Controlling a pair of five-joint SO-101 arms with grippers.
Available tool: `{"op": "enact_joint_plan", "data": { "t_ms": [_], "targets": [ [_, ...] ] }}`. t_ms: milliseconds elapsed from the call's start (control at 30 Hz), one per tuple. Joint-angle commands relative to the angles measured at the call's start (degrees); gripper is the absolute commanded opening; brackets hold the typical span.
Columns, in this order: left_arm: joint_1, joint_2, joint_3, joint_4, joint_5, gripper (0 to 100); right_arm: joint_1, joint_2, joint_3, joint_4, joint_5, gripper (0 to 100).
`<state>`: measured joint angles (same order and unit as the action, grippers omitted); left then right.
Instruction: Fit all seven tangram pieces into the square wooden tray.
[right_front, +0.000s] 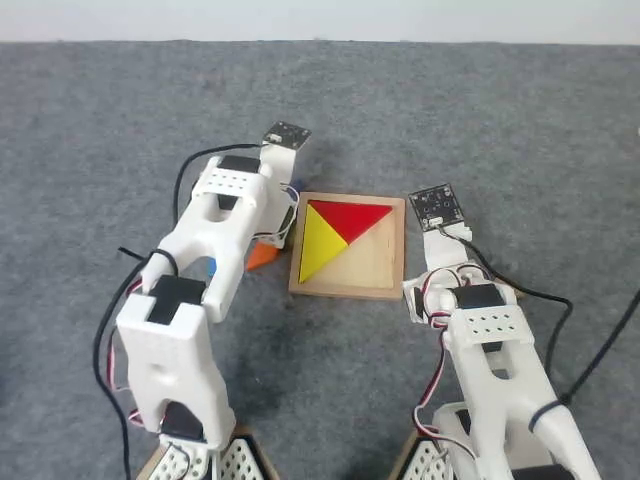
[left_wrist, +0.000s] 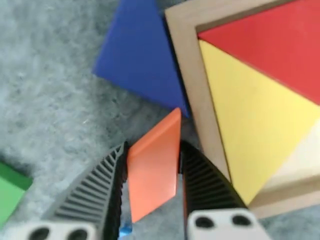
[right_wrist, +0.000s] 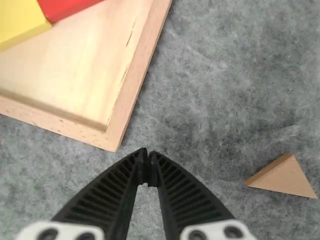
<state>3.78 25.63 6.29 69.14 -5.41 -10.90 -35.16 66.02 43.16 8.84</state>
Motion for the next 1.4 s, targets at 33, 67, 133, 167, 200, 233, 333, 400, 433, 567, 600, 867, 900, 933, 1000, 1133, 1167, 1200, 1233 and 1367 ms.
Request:
{"op": "enact_joint_plan", "data": {
  "t_ms": [33,67,133,167,200,233,333,400,433,567,600,867,900,933,1000,1133,1167,1200,1233,1367],
  "targets": [
    [-0.2,-0.1,-8.8,8.6,-0.9,1,1.2,-1.8,-0.4,-0.7,-0.5,0.8],
    [-0.1,-0.1,-10.9,10.4,-0.8,1,1.6,-1.9,-0.4,-0.7,-0.5,0.8],
    [0.6,-0.1,-15.0,13.5,-0.2,1,3.1,-1.9,-0.6,-0.7,-0.5,0.8],
    [1.2,-0.1,-16.8,14.9,0.5,1,3.9,-2.0,-0.8,-0.7,-0.5,0.8],
    [2.2,-0.1,-18.7,16.0,1.1,1,5.1,-2.0,-1.1,-0.7,-0.5,0.8],
    [3.5,-0.1,-20.2,17.1,1.7,1,6.6,-2.0,-1.8,-0.4,-0.5,0.8],
    [8.9,0.3,-24.0,19.3,4.7,1,14.3,-2.0,-5.5,2.9,-0.6,0.8],
    [12.8,0.5,-26.2,19.4,7.1,1,19.8,-2.0,-8.3,5.2,-1.0,0.8],
    [14.6,0.6,-26.9,19.2,8.2,1,22.0,-2.0,-9.4,6.4,-1.1,0.8],
    [20.6,0.7,-28.4,16.4,11.4,1,24.7,-2.0,-10.5,7.4,-1.2,0.8],
    [21.5,0.7,-28.3,15.0,12.3,1,24.4,-2.0,-10.5,7.3,-1.2,0.8],
    [25.1,10.8,-34.7,11.0,20.9,1,21.7,-2.0,-9.8,7.3,-1.2,0.8],
    [25.2,12.7,-36.7,11.6,21.9,1,21.7,-2.0,-9.8,7.3,-1.2,0.8],
    [25.2,14.7,-39.2,12.3,22.9,1,21.7,-2.0,-9.8,7.3,-1.2,0.8],
    [25.2,18.3,-44.4,14.3,24.2,2,21.7,-2.0,-9.8,7.3,-1.2,0.8],
    [25.1,25.1,-55.5,21.0,24.4,7,21.7,-2.0,-9.8,7.3,-1.2,0.8],
    [25.1,26.8,-58.2,22.8,24.4,11,21.7,-2.0,-9.8,7.3,-1.2,0.8],
    [25.1,28.6,-61.1,24.4,24.4,13,21.7,-2.0,-9.8,7.3,-1.2,0.8],
    [25.1,30.2,-63.7,25.8,24.4,14,21.6,-2.0,-9.8,7.3,-1.2,0.8],
    [24.7,35.3,-75.2,29.1,24.1,15,21.6,-2.0,-9.8,7.3,-1.2,0.8]
  ]
}}
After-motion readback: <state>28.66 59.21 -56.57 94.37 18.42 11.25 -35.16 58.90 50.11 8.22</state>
